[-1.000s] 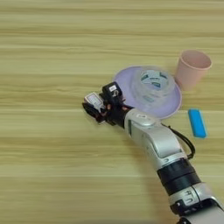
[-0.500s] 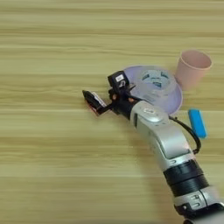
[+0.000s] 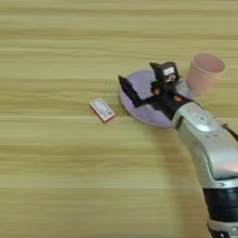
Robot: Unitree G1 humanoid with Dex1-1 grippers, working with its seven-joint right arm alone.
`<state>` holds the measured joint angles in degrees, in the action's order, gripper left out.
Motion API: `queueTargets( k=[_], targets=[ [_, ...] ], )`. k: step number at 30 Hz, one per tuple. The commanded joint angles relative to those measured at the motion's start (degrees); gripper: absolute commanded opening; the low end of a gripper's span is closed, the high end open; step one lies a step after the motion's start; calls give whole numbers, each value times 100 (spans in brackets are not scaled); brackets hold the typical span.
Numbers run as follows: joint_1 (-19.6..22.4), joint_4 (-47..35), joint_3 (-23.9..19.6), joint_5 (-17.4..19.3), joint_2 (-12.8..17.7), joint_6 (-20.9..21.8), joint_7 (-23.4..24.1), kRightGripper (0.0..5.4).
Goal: Move the objects on the table
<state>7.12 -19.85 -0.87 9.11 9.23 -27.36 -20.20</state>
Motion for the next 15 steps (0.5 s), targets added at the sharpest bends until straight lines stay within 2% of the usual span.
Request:
queueTargets(
  k=[1, 3, 5, 7, 10, 15],
  targets=[
    [-133, -735, -637, 297, 505, -231, -67, 537],
    [-278, -819, -938, 525, 725, -502, -207, 537],
    [-320, -792, -1245, 789, 797, -674, -258, 537],
    [-344, -734, -1475, 947, 759, -571, -237, 537],
    [-452, -775, -1527, 734, 537, -134, 118, 537],
    [-715, -992, -1384, 747, 434, -202, 301, 537]
  ],
)
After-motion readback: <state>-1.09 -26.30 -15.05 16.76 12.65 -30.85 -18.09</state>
